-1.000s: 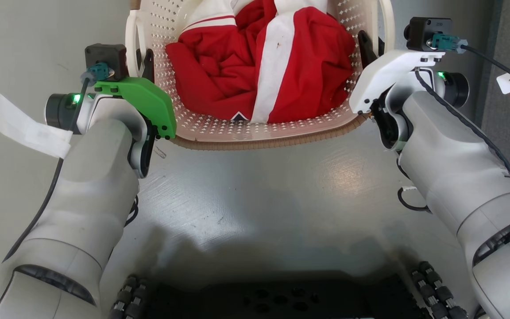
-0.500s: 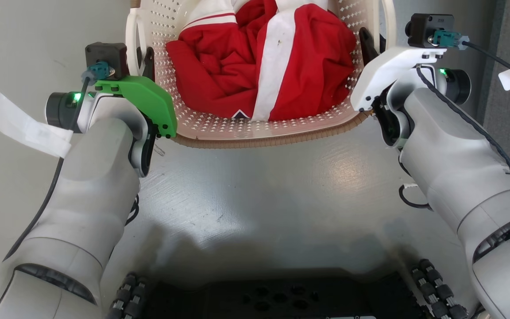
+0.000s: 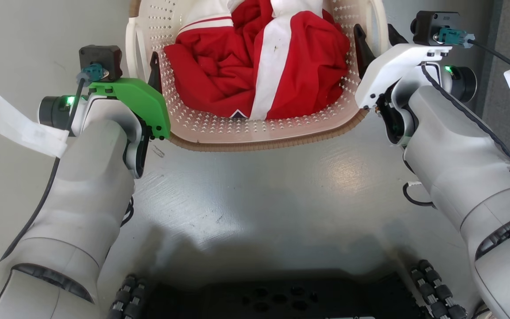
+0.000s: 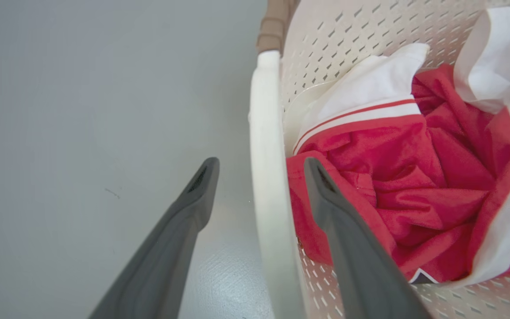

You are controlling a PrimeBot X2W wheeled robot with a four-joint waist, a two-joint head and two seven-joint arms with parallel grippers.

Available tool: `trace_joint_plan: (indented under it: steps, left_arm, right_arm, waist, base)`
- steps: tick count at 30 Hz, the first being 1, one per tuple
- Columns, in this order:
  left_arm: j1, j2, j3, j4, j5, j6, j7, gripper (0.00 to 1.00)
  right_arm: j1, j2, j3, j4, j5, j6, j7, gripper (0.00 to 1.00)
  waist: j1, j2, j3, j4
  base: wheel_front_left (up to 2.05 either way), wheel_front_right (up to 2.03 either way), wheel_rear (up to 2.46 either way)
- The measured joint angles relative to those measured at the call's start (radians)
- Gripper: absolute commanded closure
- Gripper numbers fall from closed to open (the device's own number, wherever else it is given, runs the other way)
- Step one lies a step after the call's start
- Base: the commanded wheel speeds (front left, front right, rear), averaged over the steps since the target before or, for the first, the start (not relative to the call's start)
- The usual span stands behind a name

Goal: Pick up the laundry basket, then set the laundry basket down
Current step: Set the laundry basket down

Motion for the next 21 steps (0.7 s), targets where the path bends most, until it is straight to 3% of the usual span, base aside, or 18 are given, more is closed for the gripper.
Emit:
trace_joint_plan:
  steps: [21]
  left_arm:
    - [0.021,0.018,0.046,-0.022,0.011,0.004,-0.002,0.00]
  right_arm:
    - [0.015,0.000,-0.040,-0.022,-0.027,0.007,-0.001,0.00]
  waist:
    - [0.0000,0.0000,-0.147,-0.010]
  base:
    - [0.00,0.00,0.00]
